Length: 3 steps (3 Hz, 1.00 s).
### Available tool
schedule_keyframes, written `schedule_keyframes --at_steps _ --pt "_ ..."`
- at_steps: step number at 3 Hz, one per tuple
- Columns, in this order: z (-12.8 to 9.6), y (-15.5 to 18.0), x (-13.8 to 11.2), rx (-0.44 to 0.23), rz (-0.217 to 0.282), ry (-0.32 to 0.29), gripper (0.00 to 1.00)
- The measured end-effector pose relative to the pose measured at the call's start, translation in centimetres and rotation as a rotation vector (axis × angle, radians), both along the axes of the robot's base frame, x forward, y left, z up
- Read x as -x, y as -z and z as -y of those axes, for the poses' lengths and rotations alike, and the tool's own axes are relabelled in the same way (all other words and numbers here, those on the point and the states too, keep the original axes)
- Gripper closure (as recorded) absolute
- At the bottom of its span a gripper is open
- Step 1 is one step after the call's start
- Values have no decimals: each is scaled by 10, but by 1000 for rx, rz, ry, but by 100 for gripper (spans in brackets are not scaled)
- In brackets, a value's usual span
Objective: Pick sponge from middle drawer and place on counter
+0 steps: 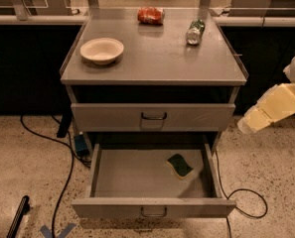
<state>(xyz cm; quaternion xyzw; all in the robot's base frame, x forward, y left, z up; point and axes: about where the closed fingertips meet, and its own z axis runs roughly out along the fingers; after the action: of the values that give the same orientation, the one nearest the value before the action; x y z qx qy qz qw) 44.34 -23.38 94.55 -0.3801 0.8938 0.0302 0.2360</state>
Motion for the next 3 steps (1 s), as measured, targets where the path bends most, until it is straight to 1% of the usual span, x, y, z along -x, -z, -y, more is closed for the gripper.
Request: schedule_keyframes --at_steps 1,2,3 --pt "0 3 1 -4 22 24 0" --pt "-8 63 -22 -66 -78 88 0" --pt "-22 122 -57 -115 -141 159 0"
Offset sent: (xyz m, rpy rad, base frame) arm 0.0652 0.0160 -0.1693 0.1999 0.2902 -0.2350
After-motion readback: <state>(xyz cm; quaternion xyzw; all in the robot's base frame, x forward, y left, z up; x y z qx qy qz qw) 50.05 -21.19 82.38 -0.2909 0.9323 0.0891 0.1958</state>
